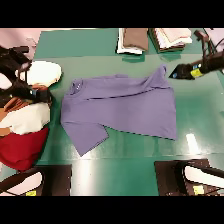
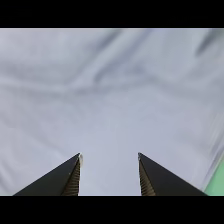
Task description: Fold the shirts.
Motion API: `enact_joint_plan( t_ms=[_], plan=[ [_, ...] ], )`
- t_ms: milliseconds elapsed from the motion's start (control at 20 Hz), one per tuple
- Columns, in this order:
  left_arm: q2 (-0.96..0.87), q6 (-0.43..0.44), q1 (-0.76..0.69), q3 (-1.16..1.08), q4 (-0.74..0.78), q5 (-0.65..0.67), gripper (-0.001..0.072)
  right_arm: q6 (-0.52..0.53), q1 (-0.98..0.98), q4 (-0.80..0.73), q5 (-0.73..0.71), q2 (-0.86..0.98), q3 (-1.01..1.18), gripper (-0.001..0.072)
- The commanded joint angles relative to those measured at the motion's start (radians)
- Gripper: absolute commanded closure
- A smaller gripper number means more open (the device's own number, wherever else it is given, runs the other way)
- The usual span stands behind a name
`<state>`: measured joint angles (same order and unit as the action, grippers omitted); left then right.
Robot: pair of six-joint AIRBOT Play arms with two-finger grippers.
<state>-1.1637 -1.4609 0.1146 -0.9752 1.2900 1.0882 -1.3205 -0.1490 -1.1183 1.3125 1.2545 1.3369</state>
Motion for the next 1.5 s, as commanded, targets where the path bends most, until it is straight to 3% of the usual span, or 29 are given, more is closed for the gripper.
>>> enact_joint_plan(
  t_ms=[0,150,250,600,650,700,750,850,1050,1300,1400,1450],
  plan=[
    [0.061,0.000,0.029,0.222,-0.058,0.010,0.0210,0.005,0.024,0.030,-0.022,-0.114,-0.176,0.0301],
    [0.071,0.020,0.029,0.324,-0.160,-0.066,0.0210,0.005,0.064,0.031,-0.039,-0.153,-0.230,0.0301],
    [0.071,0.086,0.029,0.354,-0.262,-0.097,0.0210,0.004,0.086,0.031,-0.040,-0.168,-0.242,0.0301],
    [0.071,0.135,0.029,0.393,-0.382,-0.159,0.0213,0.004,0.093,0.107,-0.077,-0.167,-0.241,0.0302],
    [0.071,0.135,0.029,0.393,-0.397,-0.177,0.0262,0.003,0.093,0.116,-0.080,-0.168,-0.241,0.0302],
    [0.071,0.136,0.029,0.393,-0.410,-0.188,0.0403,0.003,0.093,0.123,-0.078,-0.167,-0.242,0.0302],
    [0.071,0.135,0.029,0.393,-0.415,-0.196,0.0414,0.003,0.091,0.123,-0.079,-0.167,-0.242,0.0302],
    [0.072,0.165,0.029,0.392,-0.416,-0.196,0.0684,0.003,0.087,0.122,-0.077,-0.167,-0.242,0.0302],
    [0.072,0.200,0.029,0.341,-0.406,-0.114,0.0686,0.003,0.006,0.098,0.001,-0.194,-0.302,0.0302],
    [0.076,0.214,0.029,0.246,-0.406,-0.077,0.0686,-0.014,-0.263,-0.150,0.098,-0.343,-0.612,0.0299],
    [0.091,0.213,0.029,0.227,-0.407,-0.085,0.0686,-0.005,-0.386,-0.143,0.109,-0.356,-0.712,0.0229],
    [0.102,0.213,0.029,0.223,-0.407,-0.085,0.0686,0.008,-0.430,-0.126,0.099,-0.351,-0.754,0.0229]
  ],
)
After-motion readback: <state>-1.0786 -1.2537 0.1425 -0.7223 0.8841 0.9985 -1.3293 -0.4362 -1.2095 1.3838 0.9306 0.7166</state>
